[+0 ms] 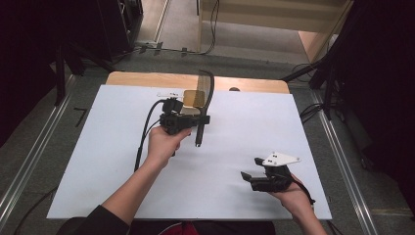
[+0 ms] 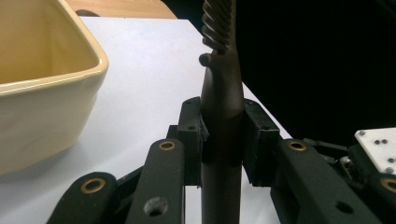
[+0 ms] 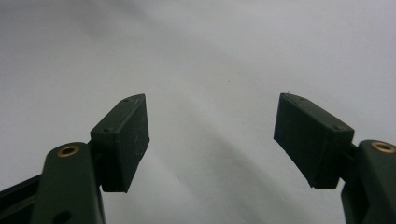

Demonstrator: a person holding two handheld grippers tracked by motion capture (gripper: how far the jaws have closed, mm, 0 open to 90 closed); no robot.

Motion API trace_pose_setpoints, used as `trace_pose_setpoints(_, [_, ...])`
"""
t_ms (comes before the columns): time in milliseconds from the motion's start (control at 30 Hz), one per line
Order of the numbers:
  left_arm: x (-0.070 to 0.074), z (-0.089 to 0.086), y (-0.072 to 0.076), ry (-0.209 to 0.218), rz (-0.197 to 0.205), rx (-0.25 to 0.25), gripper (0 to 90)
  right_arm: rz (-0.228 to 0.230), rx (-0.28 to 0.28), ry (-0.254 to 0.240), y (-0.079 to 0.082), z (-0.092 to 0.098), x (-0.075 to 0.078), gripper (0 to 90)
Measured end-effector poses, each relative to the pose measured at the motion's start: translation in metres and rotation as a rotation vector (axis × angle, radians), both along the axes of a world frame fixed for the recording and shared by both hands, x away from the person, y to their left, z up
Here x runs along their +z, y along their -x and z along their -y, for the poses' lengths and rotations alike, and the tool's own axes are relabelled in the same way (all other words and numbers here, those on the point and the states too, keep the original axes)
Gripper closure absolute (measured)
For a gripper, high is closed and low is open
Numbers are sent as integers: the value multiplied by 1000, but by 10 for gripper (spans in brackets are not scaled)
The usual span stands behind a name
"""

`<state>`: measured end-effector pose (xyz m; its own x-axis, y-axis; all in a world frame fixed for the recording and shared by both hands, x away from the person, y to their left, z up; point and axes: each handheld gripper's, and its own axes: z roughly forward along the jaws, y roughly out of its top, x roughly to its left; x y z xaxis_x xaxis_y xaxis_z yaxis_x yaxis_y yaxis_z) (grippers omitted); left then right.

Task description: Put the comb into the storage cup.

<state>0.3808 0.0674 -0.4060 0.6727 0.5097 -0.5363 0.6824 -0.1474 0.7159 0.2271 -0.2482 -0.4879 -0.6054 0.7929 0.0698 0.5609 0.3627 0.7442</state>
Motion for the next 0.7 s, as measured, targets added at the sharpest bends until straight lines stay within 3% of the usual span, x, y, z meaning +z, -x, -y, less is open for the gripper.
trace_pose_setpoints(100, [3,-3,-2,3,-2,-3,733,-5,0,8,1,2,-1,247])
trace_pose_setpoints(267, [9,-10,-3,-14,31,4,733,-2,-14,2,2,6,0,247])
trace_pose_setpoints(700, [18,-33,-13,29,26,36,733,2,-10,15,2,9,-1,247])
